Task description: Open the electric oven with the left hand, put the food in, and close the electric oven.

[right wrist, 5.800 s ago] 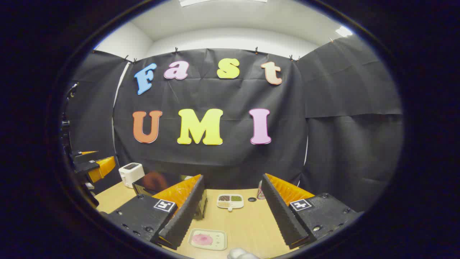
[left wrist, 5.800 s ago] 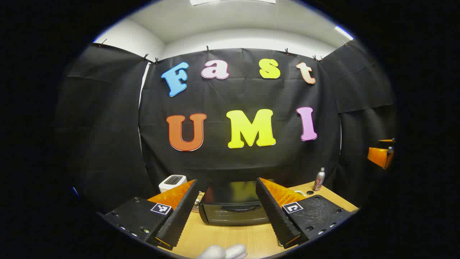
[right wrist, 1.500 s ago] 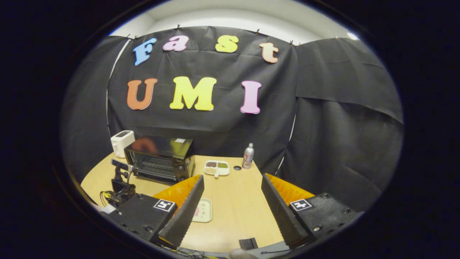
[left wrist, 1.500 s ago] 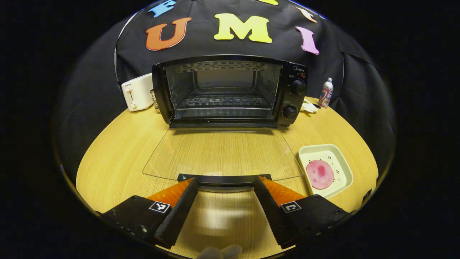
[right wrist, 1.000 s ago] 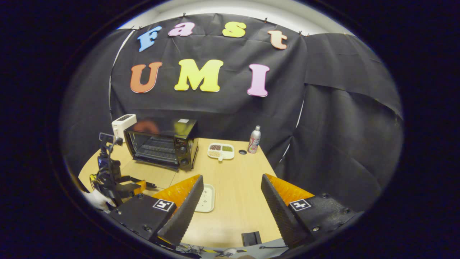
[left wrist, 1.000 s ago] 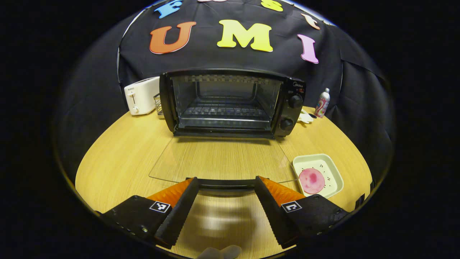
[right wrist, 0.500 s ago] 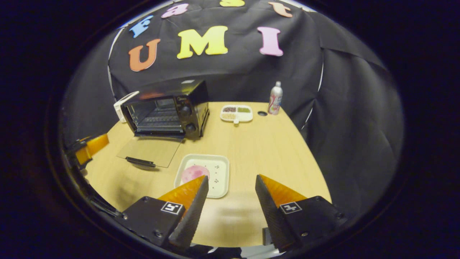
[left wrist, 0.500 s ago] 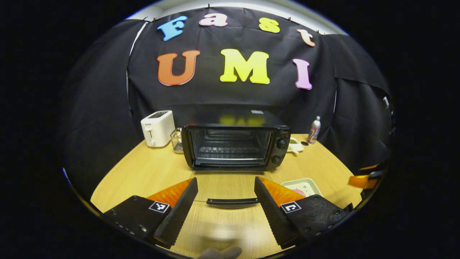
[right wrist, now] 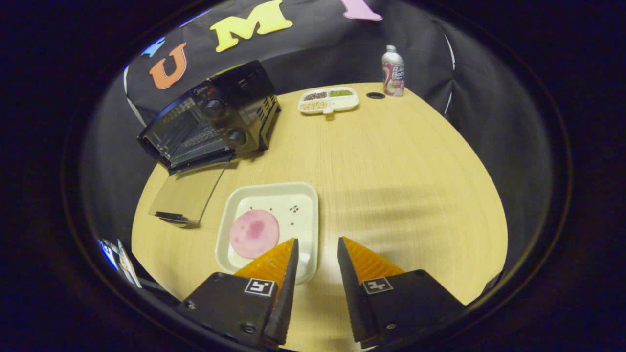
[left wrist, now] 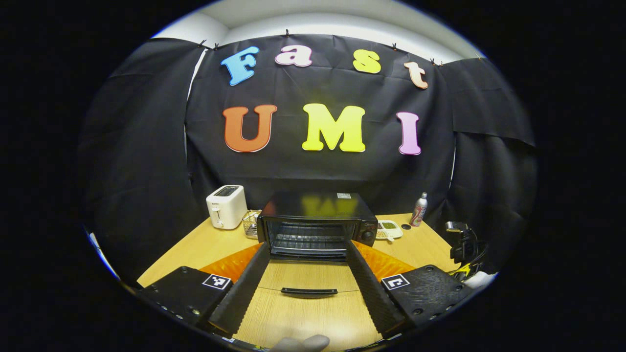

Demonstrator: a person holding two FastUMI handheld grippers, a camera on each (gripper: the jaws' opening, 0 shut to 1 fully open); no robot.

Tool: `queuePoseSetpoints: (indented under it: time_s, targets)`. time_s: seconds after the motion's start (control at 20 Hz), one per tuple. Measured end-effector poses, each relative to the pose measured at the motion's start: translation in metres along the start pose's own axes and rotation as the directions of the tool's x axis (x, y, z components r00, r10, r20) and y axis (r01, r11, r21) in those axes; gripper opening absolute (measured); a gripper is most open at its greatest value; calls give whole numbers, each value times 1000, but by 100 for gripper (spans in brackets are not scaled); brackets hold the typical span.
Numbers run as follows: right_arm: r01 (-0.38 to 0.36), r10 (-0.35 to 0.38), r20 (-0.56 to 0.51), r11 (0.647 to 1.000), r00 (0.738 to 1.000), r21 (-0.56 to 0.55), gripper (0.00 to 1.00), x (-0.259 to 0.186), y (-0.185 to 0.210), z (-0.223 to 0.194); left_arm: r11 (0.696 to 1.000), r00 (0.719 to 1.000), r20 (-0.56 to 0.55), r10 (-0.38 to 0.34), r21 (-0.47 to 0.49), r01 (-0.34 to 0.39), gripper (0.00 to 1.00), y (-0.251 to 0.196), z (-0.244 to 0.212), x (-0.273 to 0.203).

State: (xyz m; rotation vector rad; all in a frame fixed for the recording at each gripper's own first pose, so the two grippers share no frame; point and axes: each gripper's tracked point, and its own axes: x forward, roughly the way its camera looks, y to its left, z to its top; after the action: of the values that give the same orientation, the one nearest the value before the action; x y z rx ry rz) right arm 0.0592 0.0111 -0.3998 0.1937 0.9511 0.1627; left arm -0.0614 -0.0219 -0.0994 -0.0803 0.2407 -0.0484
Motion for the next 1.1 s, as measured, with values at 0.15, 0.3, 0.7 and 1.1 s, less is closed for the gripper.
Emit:
queuePoseSetpoints:
  time_s: [0.15, 0.3, 0.7, 1.1]
  targets:
    - [-9, 9, -81, 1000, 997, -6, 34, 20, 3, 0, 1000, 1000, 9, 22, 7, -22, 96, -7, 8, -5]
    - [12, -18, -157, 999, 987, -38, 26, 26, 2, 2, 998, 998, 10, 58, -2, -58, 96, -9, 12, -6]
    - [54, -69, -455, 997, 888, -47, 9, 30, -3, 8, 984, 985, 15, 175, -41, -174, 96, -12, 14, -13]
    - [-120, 175, -501, 983, 847, 141, 1, 30, -4, 12, 968, 968, 26, 250, -36, -249, 96, -6, 18, -20]
